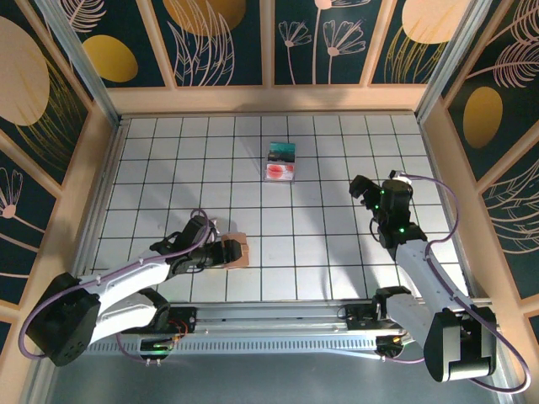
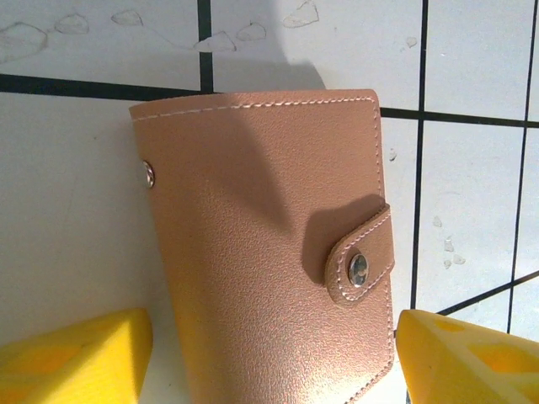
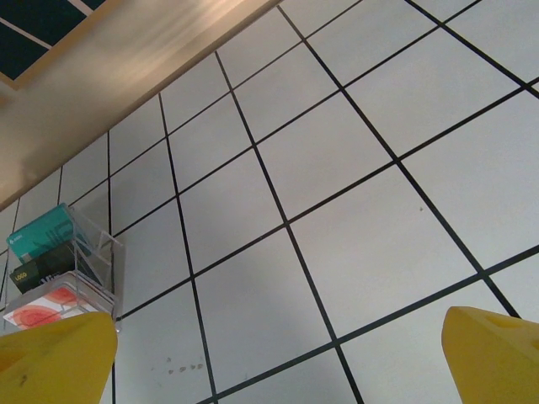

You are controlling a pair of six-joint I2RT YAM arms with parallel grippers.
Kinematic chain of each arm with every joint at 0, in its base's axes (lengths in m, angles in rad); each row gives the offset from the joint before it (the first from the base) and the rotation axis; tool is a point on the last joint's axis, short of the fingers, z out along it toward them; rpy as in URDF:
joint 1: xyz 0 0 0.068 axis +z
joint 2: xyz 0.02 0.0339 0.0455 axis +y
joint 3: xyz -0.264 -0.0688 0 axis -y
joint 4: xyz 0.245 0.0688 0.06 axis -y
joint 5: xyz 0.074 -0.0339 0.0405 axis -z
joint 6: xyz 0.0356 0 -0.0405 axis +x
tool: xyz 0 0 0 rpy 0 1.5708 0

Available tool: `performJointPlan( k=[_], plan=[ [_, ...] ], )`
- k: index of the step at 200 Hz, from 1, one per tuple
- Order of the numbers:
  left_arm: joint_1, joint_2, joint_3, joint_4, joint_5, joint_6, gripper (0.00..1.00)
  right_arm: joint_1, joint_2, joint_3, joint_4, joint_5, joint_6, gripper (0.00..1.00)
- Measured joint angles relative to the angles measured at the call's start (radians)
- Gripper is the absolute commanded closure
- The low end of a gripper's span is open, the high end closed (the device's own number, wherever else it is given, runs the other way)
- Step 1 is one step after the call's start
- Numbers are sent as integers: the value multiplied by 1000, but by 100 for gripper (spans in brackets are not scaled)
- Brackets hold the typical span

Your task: Take the credit cards out of the card holder

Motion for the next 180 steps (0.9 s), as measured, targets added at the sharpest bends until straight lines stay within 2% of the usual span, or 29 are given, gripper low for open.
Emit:
performJointPlan(
  k=[62, 105, 134, 163, 180],
  plan=[
    [-5, 48, 21, -9, -23, 26, 33, 0, 1, 0, 0, 0, 2, 1],
    [-5, 52, 15, 4, -31, 26, 44, 0, 1, 0, 0, 0, 2, 1],
    [-5, 53, -5, 51, -30, 15, 49, 0, 1, 0, 0, -1, 6, 1],
    [-5, 66, -15, 97, -29, -4, 60, 0, 3, 0, 0, -2, 17, 1],
    [-7, 79, -17, 135, -14, -13, 63, 0, 7, 0, 0, -2, 22, 1]
  ],
)
